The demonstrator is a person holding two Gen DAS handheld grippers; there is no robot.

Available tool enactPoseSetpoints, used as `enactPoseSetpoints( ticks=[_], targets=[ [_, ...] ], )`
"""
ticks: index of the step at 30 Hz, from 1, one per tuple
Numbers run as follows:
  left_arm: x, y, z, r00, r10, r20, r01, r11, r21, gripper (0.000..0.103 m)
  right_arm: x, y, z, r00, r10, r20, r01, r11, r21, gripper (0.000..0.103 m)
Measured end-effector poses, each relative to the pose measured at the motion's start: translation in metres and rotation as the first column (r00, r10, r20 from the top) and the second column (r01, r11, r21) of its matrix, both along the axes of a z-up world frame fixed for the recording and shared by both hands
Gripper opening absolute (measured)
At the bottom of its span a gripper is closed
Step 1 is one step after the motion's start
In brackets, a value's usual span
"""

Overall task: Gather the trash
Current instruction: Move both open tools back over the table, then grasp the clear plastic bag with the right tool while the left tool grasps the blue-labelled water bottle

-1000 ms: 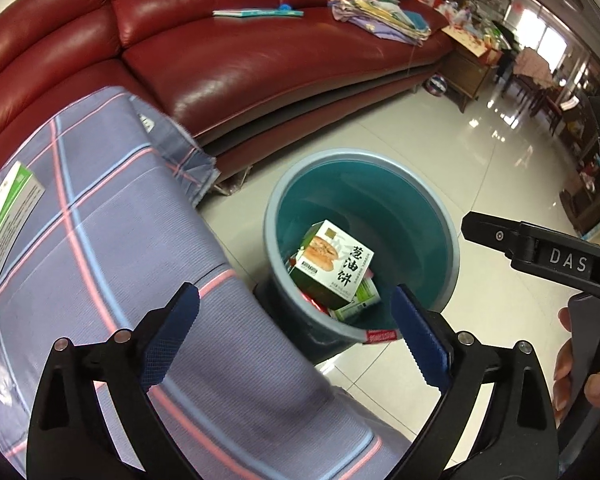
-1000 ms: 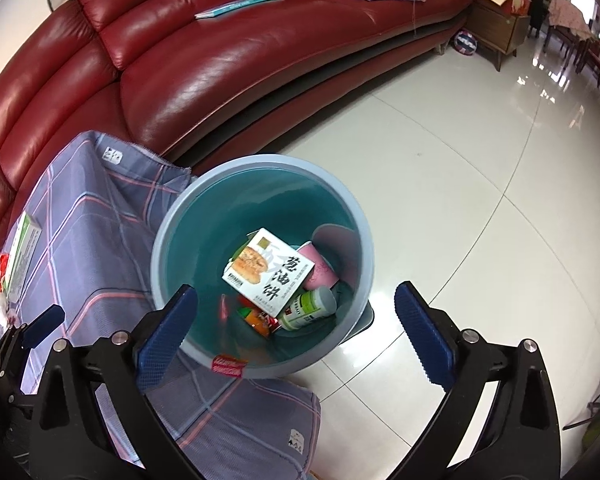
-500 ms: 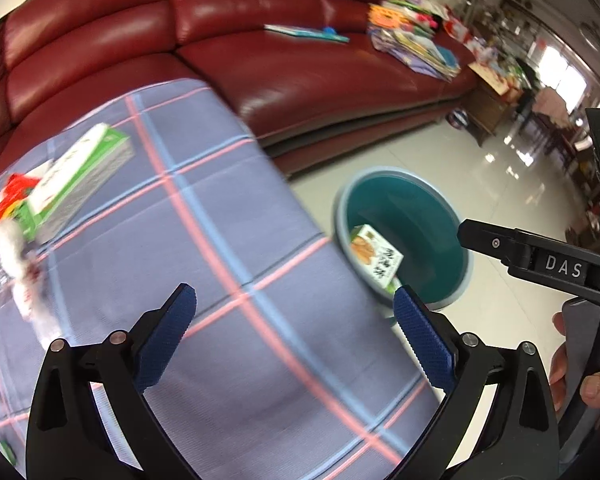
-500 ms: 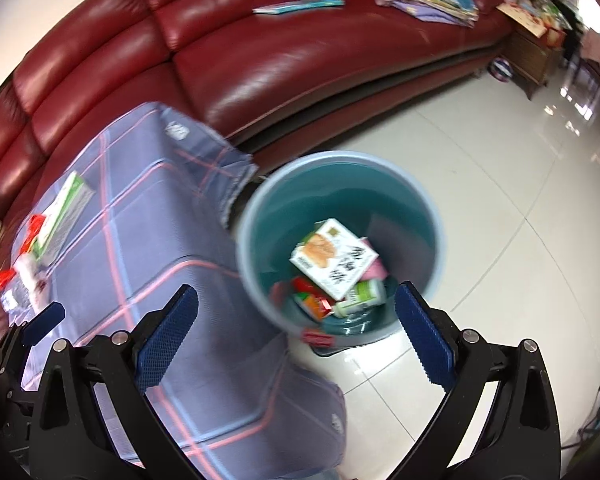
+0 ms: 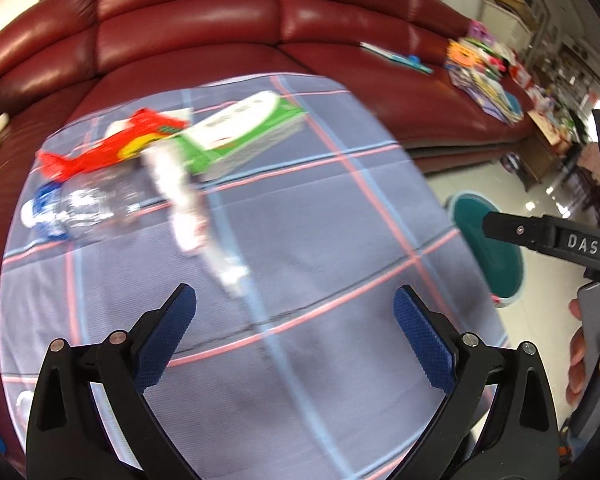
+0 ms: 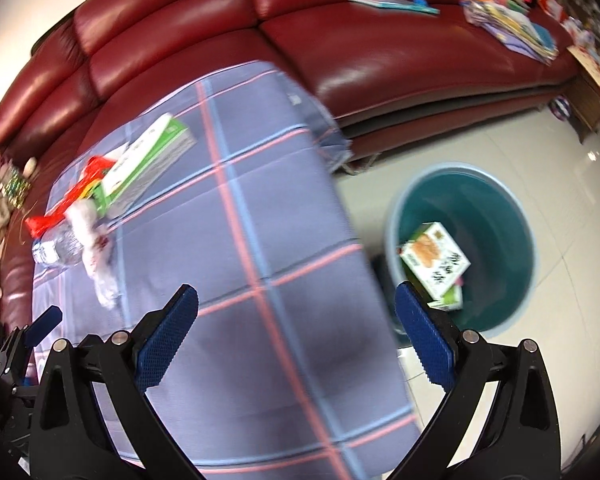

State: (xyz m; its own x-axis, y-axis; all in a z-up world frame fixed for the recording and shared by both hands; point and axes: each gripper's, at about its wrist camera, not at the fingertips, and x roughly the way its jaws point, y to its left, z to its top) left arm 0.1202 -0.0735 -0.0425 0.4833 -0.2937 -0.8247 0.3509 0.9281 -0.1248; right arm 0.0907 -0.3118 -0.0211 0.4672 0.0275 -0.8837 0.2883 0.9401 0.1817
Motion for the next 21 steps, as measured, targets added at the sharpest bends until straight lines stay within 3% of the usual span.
enactPoseSetpoints(
  ticks=[12, 14, 19, 21],
  targets=[
    [0.022, 0.118, -0.004, 0.987, 0.158, -0.025, -0.158, 0.987, -0.006, 0.099, 0.060, 0.115, -0.003, 0.978, 0.207, -0.025, -0.206, 0.977, 0.051, 0.094],
    [0.027, 0.130, -0.005, 0.983, 0.180, -0.034, -0.181, 0.983, -0.010, 0.099, 0.068, 0.128, -0.006, 0.973, 0.230, -0.028, -0.228, 0.971, 0.069, 0.090],
    [0.043, 0.157, -0.008, 0.971, 0.232, -0.058, -0.233, 0.972, -0.021, 0.099, 0.094, 0.161, -0.019, 0.953, 0.299, -0.051, -0.291, 0.948, 0.130, 0.065],
    [0.049, 0.164, -0.010, 0.966, 0.250, -0.068, -0.252, 0.967, -0.025, 0.099, 0.104, 0.172, -0.026, 0.945, 0.320, -0.066, -0.307, 0.939, 0.152, 0.062]
  ],
)
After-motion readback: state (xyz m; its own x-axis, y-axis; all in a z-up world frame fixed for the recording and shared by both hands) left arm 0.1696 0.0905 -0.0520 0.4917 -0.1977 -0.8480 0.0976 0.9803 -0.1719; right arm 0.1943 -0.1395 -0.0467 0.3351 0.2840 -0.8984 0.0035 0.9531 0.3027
